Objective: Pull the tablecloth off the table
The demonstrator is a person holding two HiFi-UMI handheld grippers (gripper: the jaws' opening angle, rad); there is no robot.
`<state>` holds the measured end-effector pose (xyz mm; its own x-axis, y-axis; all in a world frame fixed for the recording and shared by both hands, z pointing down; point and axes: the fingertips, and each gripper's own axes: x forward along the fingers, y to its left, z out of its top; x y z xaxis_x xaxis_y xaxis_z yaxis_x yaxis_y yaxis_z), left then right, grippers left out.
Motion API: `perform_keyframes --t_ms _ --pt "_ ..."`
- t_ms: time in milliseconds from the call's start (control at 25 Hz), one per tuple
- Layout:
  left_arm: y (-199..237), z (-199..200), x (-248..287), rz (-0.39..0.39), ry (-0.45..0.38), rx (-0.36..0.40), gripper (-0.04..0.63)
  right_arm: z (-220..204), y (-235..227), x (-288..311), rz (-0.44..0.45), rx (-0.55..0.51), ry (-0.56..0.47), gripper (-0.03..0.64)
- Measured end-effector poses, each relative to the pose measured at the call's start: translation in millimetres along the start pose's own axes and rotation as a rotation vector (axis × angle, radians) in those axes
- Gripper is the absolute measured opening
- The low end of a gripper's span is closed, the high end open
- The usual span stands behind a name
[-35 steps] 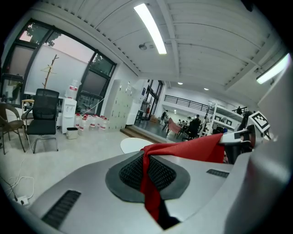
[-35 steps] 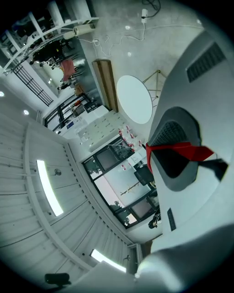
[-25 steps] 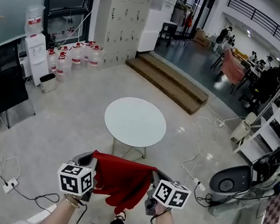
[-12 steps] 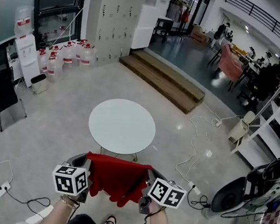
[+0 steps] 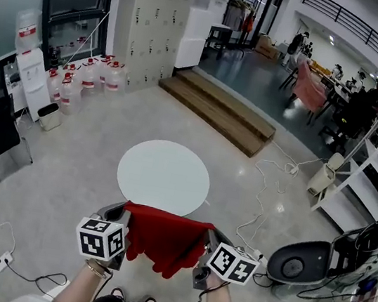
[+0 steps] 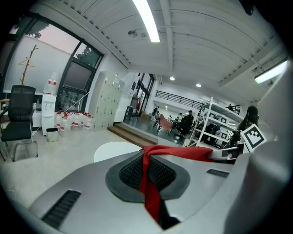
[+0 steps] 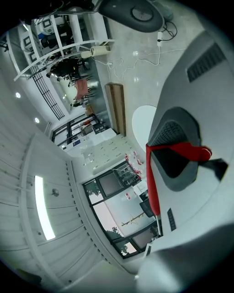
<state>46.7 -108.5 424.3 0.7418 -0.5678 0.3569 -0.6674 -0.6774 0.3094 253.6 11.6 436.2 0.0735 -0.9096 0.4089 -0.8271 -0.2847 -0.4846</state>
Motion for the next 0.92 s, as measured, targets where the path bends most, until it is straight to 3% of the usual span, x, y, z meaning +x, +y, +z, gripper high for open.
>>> perform_keyframes --t_ms 400,920 --pt "9.7 8.8 9.6 -0.066 0.038 0.031 0.018 -0.5 5.6 6.6 0.002 0.007 -0.004 0.028" --pt "26.3 7.5 1.5 -0.061 0.048 0.026 0.018 -10.1 20.7 8.5 -0.009 -0.022 0.015 0.028"
